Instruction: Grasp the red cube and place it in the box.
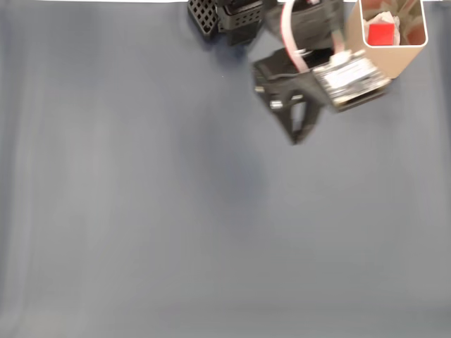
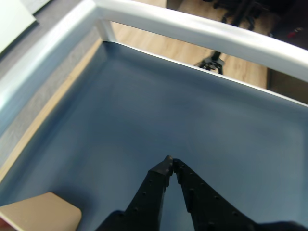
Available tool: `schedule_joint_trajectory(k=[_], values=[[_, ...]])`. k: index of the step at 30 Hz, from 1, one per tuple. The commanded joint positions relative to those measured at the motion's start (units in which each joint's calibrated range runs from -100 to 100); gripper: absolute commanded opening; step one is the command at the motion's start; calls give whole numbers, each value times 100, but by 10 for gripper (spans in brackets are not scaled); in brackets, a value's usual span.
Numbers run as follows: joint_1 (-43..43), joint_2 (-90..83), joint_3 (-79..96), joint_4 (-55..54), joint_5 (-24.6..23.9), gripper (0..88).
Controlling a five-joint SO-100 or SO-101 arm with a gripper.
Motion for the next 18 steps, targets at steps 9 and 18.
schedule_joint_trajectory(k=[9,18], values=[[1408,-1056,1088,-442,5,3],[1706,-1905,2082,-639,24,3]])
